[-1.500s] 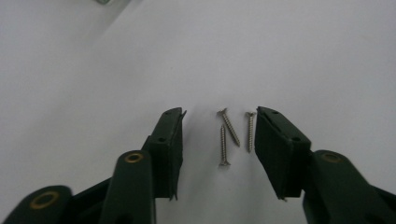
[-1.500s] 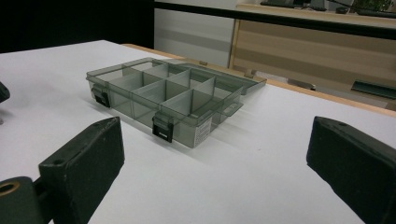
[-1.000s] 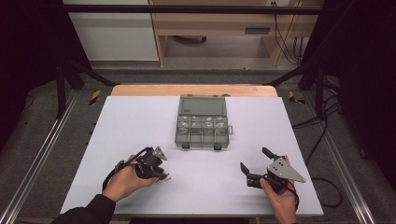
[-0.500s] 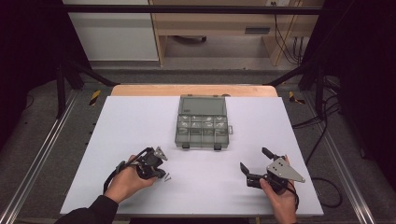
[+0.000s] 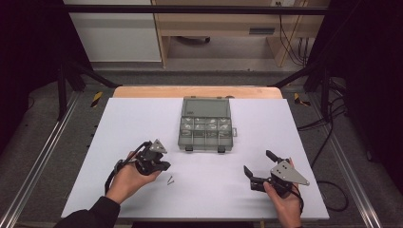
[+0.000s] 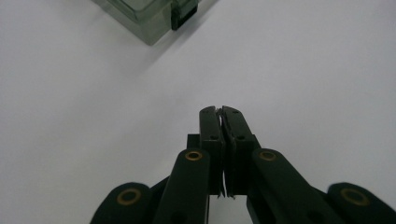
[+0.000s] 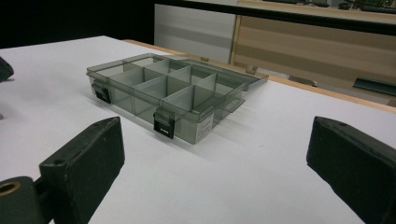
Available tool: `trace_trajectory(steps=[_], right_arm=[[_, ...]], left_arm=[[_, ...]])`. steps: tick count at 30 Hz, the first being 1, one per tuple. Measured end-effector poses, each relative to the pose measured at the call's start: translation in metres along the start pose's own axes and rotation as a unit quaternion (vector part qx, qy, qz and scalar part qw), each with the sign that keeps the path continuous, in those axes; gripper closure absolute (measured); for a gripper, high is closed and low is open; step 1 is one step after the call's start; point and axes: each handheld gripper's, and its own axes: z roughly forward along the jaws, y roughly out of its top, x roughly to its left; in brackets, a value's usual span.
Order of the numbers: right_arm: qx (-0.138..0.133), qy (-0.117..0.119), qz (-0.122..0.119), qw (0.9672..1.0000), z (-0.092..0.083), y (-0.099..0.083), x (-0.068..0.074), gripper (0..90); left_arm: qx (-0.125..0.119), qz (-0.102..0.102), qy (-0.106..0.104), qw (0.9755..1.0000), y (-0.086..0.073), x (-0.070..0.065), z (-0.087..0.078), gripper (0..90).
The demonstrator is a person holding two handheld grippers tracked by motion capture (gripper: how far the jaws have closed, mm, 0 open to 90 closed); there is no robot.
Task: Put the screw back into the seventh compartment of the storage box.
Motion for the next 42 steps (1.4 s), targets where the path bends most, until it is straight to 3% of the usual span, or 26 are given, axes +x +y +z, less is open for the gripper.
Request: trace_trajectory(steps=[9, 19, 32, 42], right_arm=[[0.002, 0.002, -0.001, 1.0000, 0.001, 0.000, 0.001, 4.2], [-0.002, 0.001, 0.006, 1.0000, 0.000, 0.000, 0.000, 4.2], [-0.005, 0.004, 0.011, 0.9999, -0.001, 0.000, -0.001, 4.1], [-0.005, 0.005, 0.011, 0.9999, -0.001, 0.000, -0.001, 4.1]], left_arm=[[-0.037, -0.005, 0.003, 0.9993, 0.018, -0.004, 0.000, 87.7], [-0.047, 0.008, 0.005, 0.9989, 0.049, -0.015, 0.011, 87.7], [-0.066, 0.003, 0.009, 0.9978, 0.092, -0.022, 0.040, 87.7], [-0.080, -0.010, 0.018, 0.9966, 0.110, -0.021, 0.065, 87.7]])
